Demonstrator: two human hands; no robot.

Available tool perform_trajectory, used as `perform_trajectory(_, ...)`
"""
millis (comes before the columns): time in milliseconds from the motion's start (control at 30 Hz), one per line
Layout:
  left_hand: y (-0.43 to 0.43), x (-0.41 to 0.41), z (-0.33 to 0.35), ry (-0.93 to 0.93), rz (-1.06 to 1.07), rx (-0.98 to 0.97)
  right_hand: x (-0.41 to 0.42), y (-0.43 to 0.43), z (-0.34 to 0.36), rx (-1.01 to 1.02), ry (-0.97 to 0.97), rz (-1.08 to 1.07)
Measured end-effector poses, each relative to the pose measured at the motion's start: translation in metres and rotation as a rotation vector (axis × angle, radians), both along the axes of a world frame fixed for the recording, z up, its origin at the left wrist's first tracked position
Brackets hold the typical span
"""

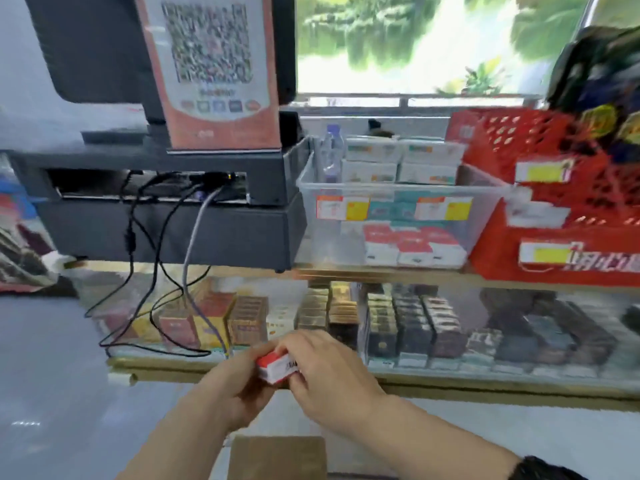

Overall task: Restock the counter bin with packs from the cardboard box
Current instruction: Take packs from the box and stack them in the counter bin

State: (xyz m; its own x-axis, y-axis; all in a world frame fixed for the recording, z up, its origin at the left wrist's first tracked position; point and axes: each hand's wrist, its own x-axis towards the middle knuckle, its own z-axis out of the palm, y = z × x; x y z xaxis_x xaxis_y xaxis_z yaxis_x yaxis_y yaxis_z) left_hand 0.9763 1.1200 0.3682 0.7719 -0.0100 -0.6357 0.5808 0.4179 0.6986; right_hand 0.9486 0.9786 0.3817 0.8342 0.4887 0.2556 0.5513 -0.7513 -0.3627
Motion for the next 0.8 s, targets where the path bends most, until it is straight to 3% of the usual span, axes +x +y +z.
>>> perform_trajectory(267,-0.035,-0.013,0.108,-0.043,-0.083,-0.064,-0.016,-0.038,0.119,-0.07,-0.132,-0.023)
perform_trajectory(600,-0.078,0.02,0.241,-0.242,-0.218,-0.07,0.001,-0.084,0.249,-0.053,-0.254,-0.395)
perform_trajectory(800,-0.092,0.056,0.291,-0.345,-0.32,-0.032,0.024,-0.11,0.29,-0.052,-0.273,-0.597)
